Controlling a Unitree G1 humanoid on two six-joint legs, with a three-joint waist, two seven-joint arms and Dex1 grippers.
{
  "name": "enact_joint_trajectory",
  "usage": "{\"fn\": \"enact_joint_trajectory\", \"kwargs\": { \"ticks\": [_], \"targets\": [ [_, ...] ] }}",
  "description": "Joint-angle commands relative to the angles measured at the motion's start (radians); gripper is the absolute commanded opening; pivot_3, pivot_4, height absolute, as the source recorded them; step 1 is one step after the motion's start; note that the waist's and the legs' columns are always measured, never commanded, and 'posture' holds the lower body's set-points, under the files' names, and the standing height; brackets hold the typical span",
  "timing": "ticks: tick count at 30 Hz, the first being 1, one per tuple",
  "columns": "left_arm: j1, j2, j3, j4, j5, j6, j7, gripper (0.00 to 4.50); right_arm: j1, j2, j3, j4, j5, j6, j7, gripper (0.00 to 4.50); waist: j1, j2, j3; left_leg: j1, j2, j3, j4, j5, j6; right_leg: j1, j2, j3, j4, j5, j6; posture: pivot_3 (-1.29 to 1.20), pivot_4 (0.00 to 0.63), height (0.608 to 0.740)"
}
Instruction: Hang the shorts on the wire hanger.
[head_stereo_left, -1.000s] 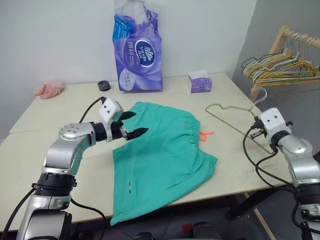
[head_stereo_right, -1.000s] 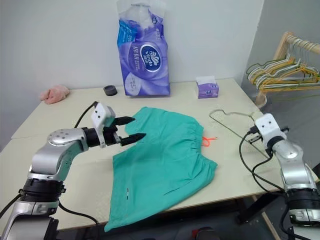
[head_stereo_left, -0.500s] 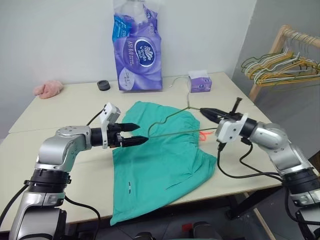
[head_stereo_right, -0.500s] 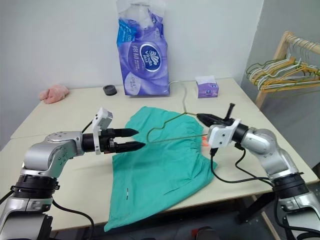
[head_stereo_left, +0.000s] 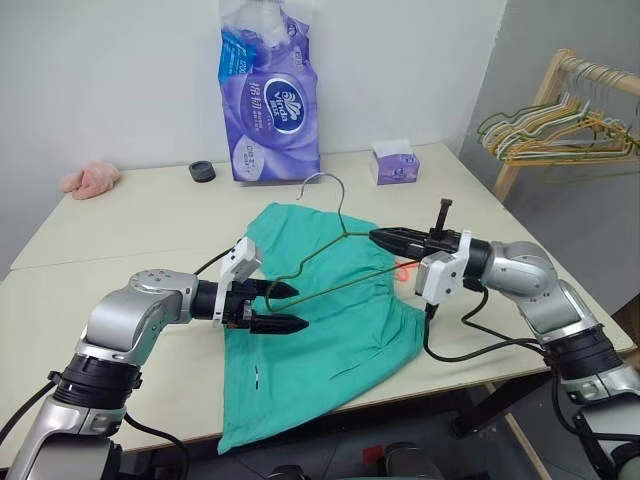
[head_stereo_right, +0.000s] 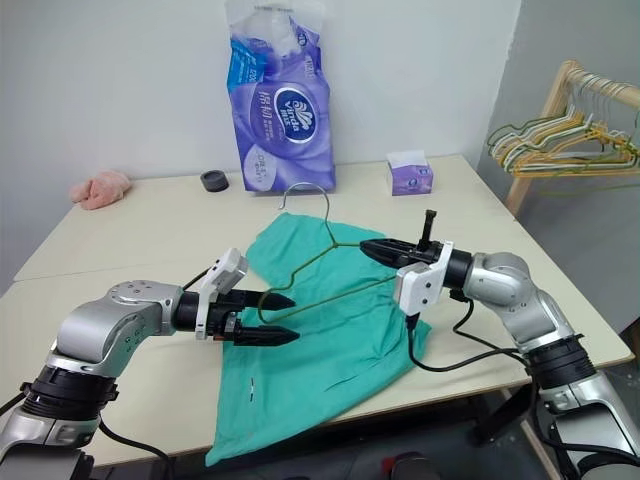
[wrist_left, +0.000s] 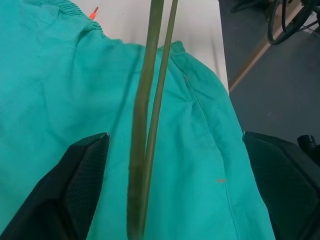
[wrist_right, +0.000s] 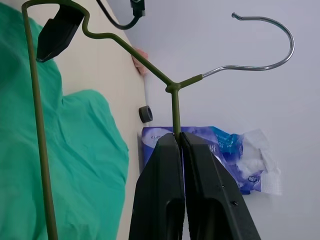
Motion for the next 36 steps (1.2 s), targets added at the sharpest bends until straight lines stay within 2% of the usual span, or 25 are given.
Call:
{"fn": "enact_joint_trajectory", "kwargs": {
  "ticks": [1, 12, 18, 22, 27, 31, 32, 36],
  "targets": [
    [-0.020, 0.003, 0.006, -0.003, 0.002, -0.013, 0.003, 3.35, -0.023, 0.008, -0.018, -0.032, 0.030, -0.006, 0.006, 0.00, 0.000, 0.000, 0.000, 0.000, 0.000, 0.000, 0.000, 0.000, 0.000, 0.000, 0.000, 0.000, 0.000, 0.000, 0.000, -0.13, 0.000, 0.740],
    [0.004, -0.013, -0.013, -0.020, 0.020, -0.041, 0.019, 0.02, 0.005, 0.017, -0.011, -0.088, 0.036, -0.006, 0.024, 0.00, 0.000, 0.000, 0.000, 0.000, 0.000, -0.001, 0.000, 0.000, 0.000, 0.000, 0.000, 0.000, 0.000, 0.000, 0.000, -0.13, 0.000, 0.740],
    [0.021, -0.017, -0.007, -0.030, 0.017, -0.048, 0.031, 0.02, 0.022, -0.001, 0.007, -0.095, 0.017, -0.008, 0.057, 0.00, 0.000, 0.001, 0.000, 0.000, 0.000, -0.001, 0.000, 0.000, 0.000, 0.000, 0.000, 0.000, 0.000, 0.000, 0.000, -0.13, 0.000, 0.740],
    [0.025, -0.021, -0.001, -0.022, 0.025, -0.058, 0.050, 0.00, 0.033, -0.024, 0.001, -0.087, 0.015, 0.002, 0.081, 1.06, 0.001, 0.000, 0.000, 0.000, 0.000, -0.001, 0.000, 0.000, 0.000, 0.000, 0.000, 0.000, 0.000, 0.000, 0.000, -0.13, 0.000, 0.740],
    [0.028, -0.029, -0.006, 0.000, 0.071, -0.099, 0.100, 0.00, 0.090, -0.103, -0.051, -0.113, 0.059, 0.058, 0.119, 2.82, 0.006, 0.000, 0.001, 0.000, 0.000, -0.001, 0.000, 0.000, 0.000, 0.000, 0.000, 0.000, 0.000, 0.000, 0.000, -0.13, 0.000, 0.740],
    [0.038, 0.022, -0.066, -0.009, 0.187, -0.243, 0.074, 0.00, 0.156, -0.183, -0.136, -0.235, 0.243, 0.471, 0.203, 4.27, 0.011, 0.000, 0.001, 0.000, 0.000, 0.000, 0.000, 0.000, 0.000, 0.000, 0.000, 0.000, 0.000, 0.000, 0.000, -0.14, 0.000, 0.740],
    [0.037, 0.030, -0.076, -0.006, 0.208, -0.270, 0.068, 0.00, 0.162, -0.198, -0.145, -0.257, 0.263, 0.529, 0.220, 4.45, 0.012, 0.000, 0.001, 0.000, 0.000, 0.000, 0.000, 0.000, 0.000, 0.001, 0.000, 0.000, 0.000, 0.000, 0.000, -0.14, 0.000, 0.740],
    [-0.007, 0.030, -0.107, 0.006, 0.262, -0.337, 0.053, 0.00, 0.198, -0.291, -0.138, -0.379, 0.343, 0.823, 0.324, 4.45, 0.020, 0.001, 0.002, 0.000, 0.000, 0.000, 0.000, -0.001, 0.000, 0.000, 0.000, 0.000, 0.000, 0.000, 0.000, -0.16, 0.000, 0.740]
  ]
}}
